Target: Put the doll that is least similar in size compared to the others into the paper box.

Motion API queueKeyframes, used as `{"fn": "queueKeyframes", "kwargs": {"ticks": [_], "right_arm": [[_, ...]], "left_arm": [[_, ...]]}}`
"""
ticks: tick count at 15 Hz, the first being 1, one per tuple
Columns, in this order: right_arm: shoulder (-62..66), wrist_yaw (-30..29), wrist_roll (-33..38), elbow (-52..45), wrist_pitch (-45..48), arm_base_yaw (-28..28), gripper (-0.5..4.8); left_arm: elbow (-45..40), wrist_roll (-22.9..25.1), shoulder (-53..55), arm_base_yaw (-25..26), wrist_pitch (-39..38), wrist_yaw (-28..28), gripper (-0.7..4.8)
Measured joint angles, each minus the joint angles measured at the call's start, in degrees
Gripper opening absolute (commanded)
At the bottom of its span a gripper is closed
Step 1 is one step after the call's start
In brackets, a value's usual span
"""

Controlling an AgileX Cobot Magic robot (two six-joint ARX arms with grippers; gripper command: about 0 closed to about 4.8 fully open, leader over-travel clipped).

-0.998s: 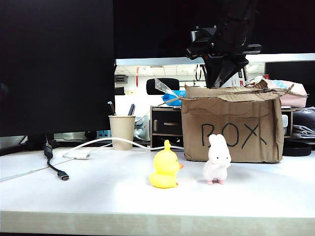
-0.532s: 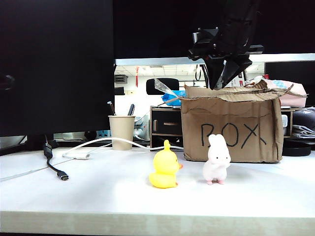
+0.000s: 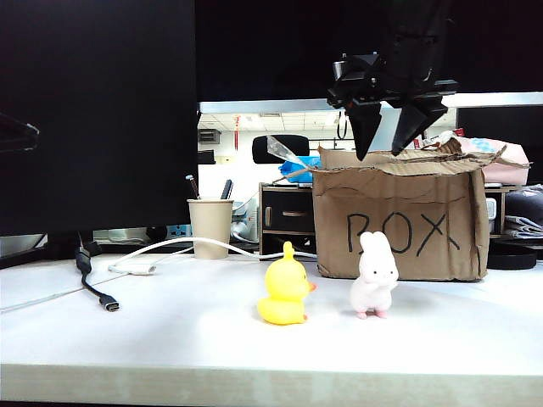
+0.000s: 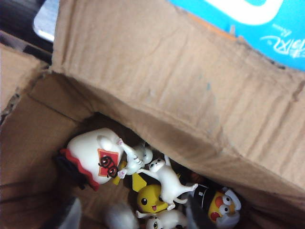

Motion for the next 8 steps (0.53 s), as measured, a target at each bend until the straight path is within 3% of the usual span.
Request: {"fn": "queueKeyframes", "kwargs": {"ticks": [1,2,6,8], "right_arm": [[0.0,-0.17,0.0,0.0,0.0,0.0,0.17],[-0.09,-1.44,-0.02,0.02,-0.09,0.0,-0.06],[-6.97,-1.73,-0.2,0.0,-1.55,0.02,-0.06],[-13.05,-1.9,-0.2,-0.02,-3.69,0.02,-0.06]], "left_arm": [[-0.02,0.0,0.0,1.18,0.0,0.28,-0.05],[-0.02,0.0,0.0,5.88,0.0,0.26,-0.05],[-0.02,0.0,0.0,21.75,-0.02,0.37,-0.05],[-0.02,0.0,0.0,26.62,-0.02,-0.04,-0.05]]}}
